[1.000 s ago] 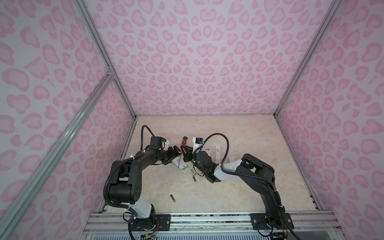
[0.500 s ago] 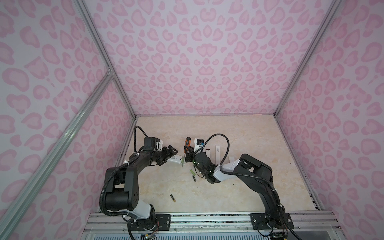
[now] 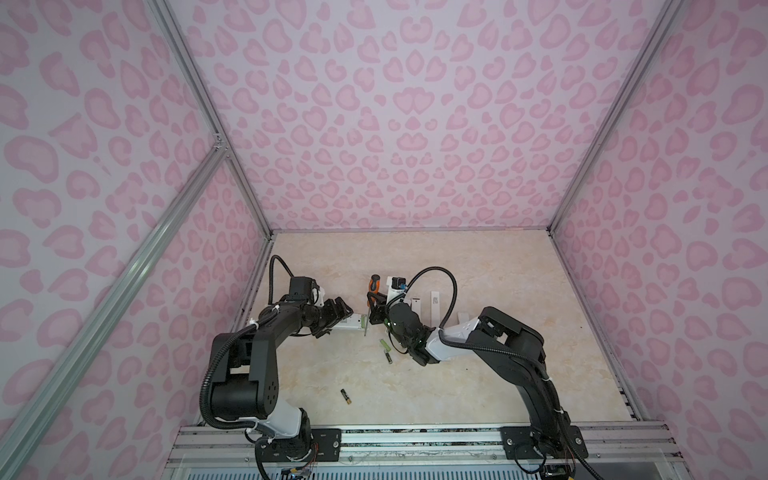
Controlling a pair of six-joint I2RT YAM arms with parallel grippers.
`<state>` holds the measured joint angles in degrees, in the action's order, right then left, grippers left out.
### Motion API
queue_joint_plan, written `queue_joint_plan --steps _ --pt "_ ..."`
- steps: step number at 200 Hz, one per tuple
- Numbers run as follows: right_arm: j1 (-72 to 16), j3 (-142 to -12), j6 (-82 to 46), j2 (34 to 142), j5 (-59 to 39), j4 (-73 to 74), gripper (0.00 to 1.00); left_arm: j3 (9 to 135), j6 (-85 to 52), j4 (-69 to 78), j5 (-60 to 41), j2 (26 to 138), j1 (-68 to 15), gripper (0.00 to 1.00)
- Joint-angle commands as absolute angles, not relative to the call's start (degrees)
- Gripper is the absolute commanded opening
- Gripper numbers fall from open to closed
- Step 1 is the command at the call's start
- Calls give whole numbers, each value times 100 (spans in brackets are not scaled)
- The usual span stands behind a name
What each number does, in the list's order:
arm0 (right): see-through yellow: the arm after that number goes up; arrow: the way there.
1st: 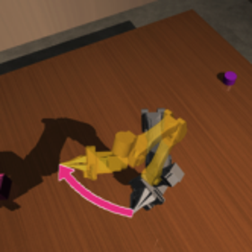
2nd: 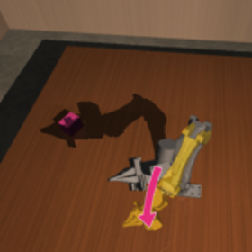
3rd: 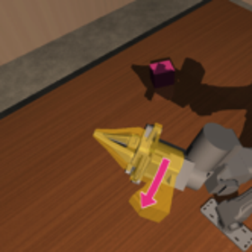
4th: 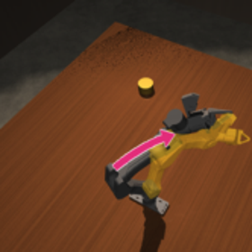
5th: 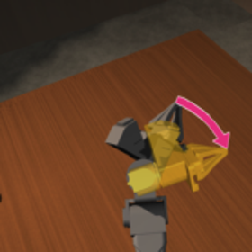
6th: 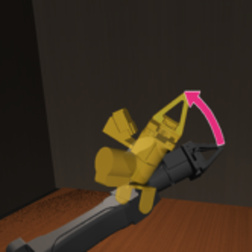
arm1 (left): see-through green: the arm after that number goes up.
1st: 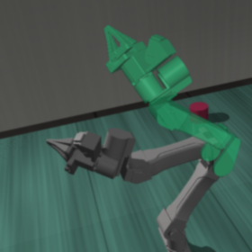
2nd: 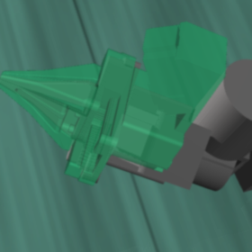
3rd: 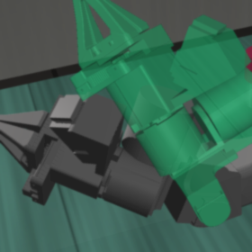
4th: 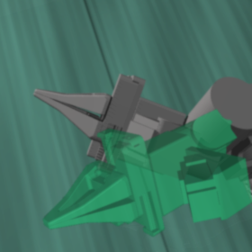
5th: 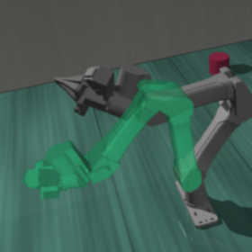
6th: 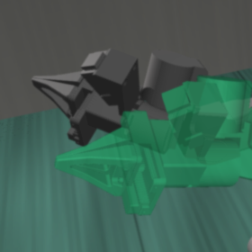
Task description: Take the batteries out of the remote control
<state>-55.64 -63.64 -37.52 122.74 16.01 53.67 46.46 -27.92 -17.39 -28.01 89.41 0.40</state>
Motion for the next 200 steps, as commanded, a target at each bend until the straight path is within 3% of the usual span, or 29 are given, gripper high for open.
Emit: queue_joint_plan --steps 1,61,131,200 --pt "-5499 -6406 -3781 12295 1549 5223 0 4805 -2340 -2253 -2858 9007 39 97" --pt "-5465 -6663 -3928 12455 1338 5392 0 4812 -2250 -2385 -2636 8995 -399 100" --pt "-5374 -6717 -4005 12454 1424 5272 0 5144 -1785 -3203 -994 9228 -1306 97" --pt "-5186 -6074 -3951 11916 1571 5282 0 5495 -1838 -3957 801 9530 -1508 97"
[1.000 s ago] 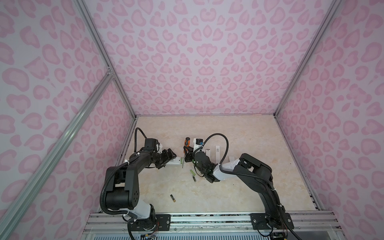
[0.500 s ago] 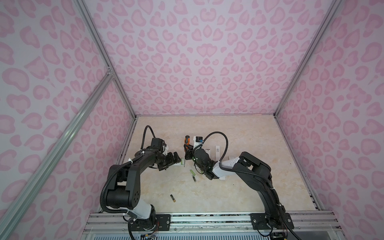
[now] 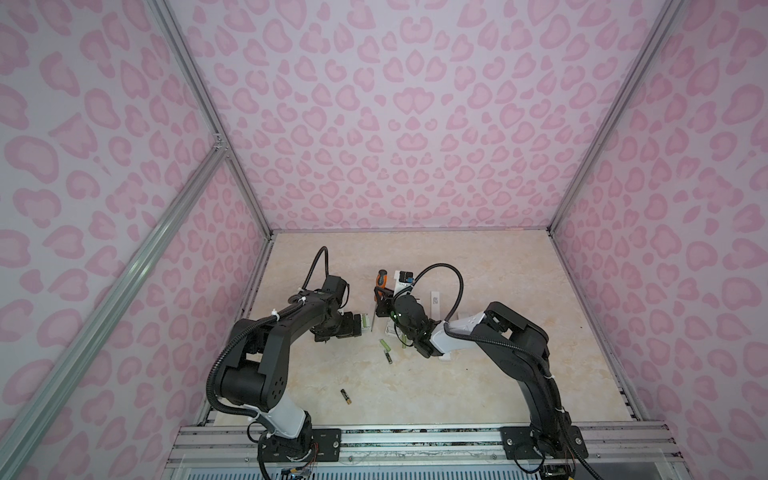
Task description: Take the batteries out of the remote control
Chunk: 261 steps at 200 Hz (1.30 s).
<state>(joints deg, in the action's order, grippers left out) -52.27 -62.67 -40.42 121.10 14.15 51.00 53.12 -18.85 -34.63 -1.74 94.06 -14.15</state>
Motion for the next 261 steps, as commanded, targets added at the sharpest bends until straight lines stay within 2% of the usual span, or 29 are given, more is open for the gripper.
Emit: queue_joint_plan --steps 1,20,44,97,124,139,168,201,226,247,261 --pt "-5190 -6061 -3944 11904 1572 5282 0 5507 -1838 -3969 836 9537 -1514 97" --pt "-5165 -5884 -3799 11690 1634 5259 0 5682 -1793 -4138 1215 9616 -1679 97" --pt "-5124 -5662 -3753 11418 1648 5273 0 5787 -1706 -4166 967 9395 -1749 97" --pt "-5000 -5514 -4007 10746 1364 4917 0 5548 -1321 -3679 318 7755 -1750 97" --pt "-4893 -5498 -4138 10533 570 5010 0 5138 -1016 -2946 -663 6662 -1747 96" --pt "-4828 -5434 -4241 10470 46 5304 0 4977 -919 -2581 -1406 6269 -1748 100" --pt "-4742 -5361 -4545 10380 -837 5802 0 4738 -631 -1944 -2679 5920 -1749 90" --pt "-4746 -5329 -4715 10106 -1370 5773 0 4395 -446 -1279 -3072 5664 -1749 89" --pt "-4742 -5265 -4841 9867 -1579 5742 0 4457 -515 -1248 -3298 5796 -1751 85" --pt "-4767 -5257 -4891 9706 -1749 5723 0 4508 -645 -1150 -3618 5938 -1751 76" --pt "-4788 -5259 -4910 9617 -1802 5691 0 4507 -743 -1054 -3801 5972 -1753 65"
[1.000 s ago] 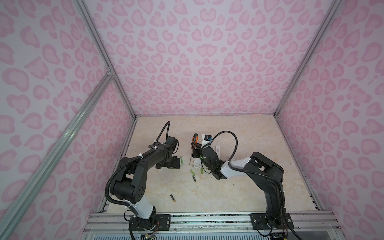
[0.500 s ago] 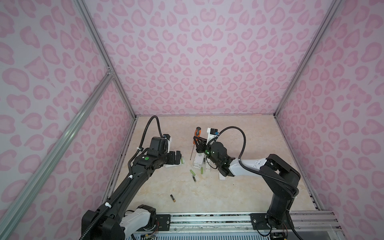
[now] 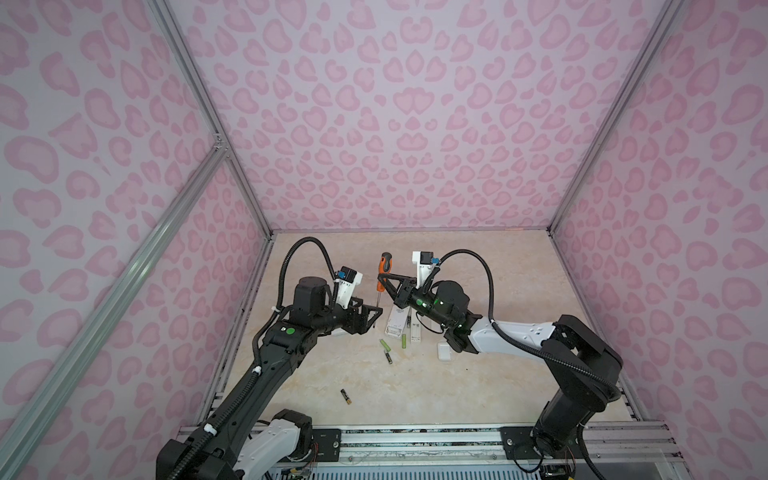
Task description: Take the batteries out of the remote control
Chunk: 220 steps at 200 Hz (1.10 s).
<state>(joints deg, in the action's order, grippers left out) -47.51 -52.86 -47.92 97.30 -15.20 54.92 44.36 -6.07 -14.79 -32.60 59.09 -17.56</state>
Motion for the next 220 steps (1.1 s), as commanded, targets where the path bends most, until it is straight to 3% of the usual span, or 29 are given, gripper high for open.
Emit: queue_joint_plan --steps 1,25,67,88,110,138,159,220 --pt "-4789 -5253 -4916 9611 -1802 5685 0 4508 -749 -1046 -3817 5974 -1756 64" --pt "-4790 -5255 -5045 9530 -1781 5737 0 4482 -872 -881 -4144 5999 -1750 51" --pt "-4814 -5257 -5325 9484 -1688 5841 0 4561 -1039 -930 -4379 5995 -1746 5" --pt "-4895 -5298 -5172 9232 -1286 5097 0 4527 -1011 -1008 -4242 5870 -1753 4" --pt "-5003 -5565 -4658 8845 -778 3553 36 4504 -715 -1342 -3770 5705 -1749 4" --pt "-4977 -6136 -4435 8620 -20 1350 55 4617 -289 -2065 -2443 5647 -1860 4" --pt "-4966 -6387 -4332 8643 -195 1036 58 4642 -134 -2286 -1943 5579 -1964 4" --pt "-5045 -7240 -4289 9199 -869 637 57 4670 92 -2399 -1723 5624 -2131 4"
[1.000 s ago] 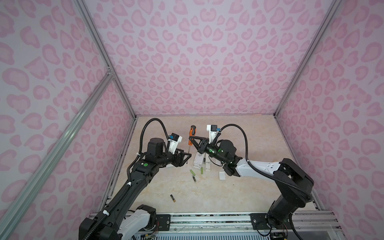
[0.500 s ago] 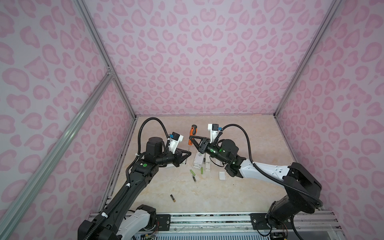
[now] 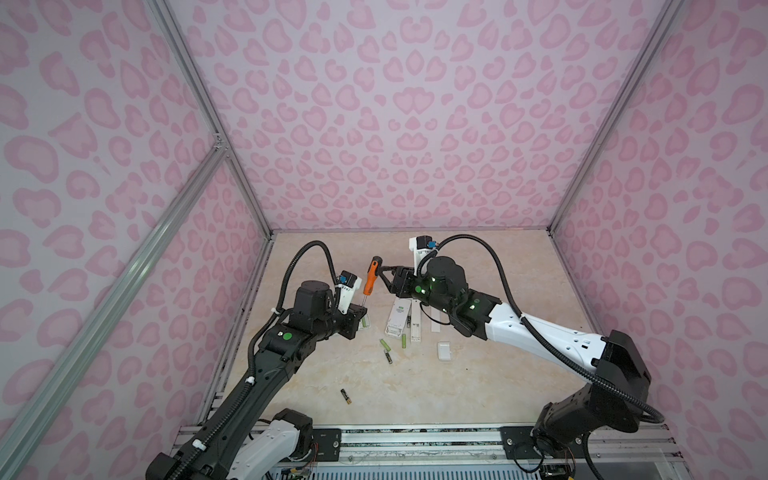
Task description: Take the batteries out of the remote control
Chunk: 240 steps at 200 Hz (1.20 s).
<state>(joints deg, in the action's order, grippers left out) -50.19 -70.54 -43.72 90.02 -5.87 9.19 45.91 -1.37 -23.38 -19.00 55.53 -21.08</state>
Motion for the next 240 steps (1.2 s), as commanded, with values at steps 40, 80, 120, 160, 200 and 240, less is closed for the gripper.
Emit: queue_joint_plan --steps 40,80,120,160,200,240 --pt "-5037 -7662 -4400 9637 -1164 394 58 4606 245 -2400 -1751 5551 -2196 4" --pt "-5044 -8274 -4373 10135 -1503 100 39 4508 425 -2451 -1565 5542 -2206 4" --pt "-5048 -8244 -4366 10219 -1387 307 0 4500 435 -2478 -1291 5509 -2206 14" --pt "-5113 -7824 -3918 10035 -299 627 0 4487 -246 -2487 -514 5215 -2174 73" --pt "-5478 -7229 -3254 9854 1404 1601 0 4216 -2348 -2625 -1463 5263 -893 85" --pt "-5794 -7252 -2518 10400 1910 2367 0 3614 -3072 -2239 -2661 5837 529 81"
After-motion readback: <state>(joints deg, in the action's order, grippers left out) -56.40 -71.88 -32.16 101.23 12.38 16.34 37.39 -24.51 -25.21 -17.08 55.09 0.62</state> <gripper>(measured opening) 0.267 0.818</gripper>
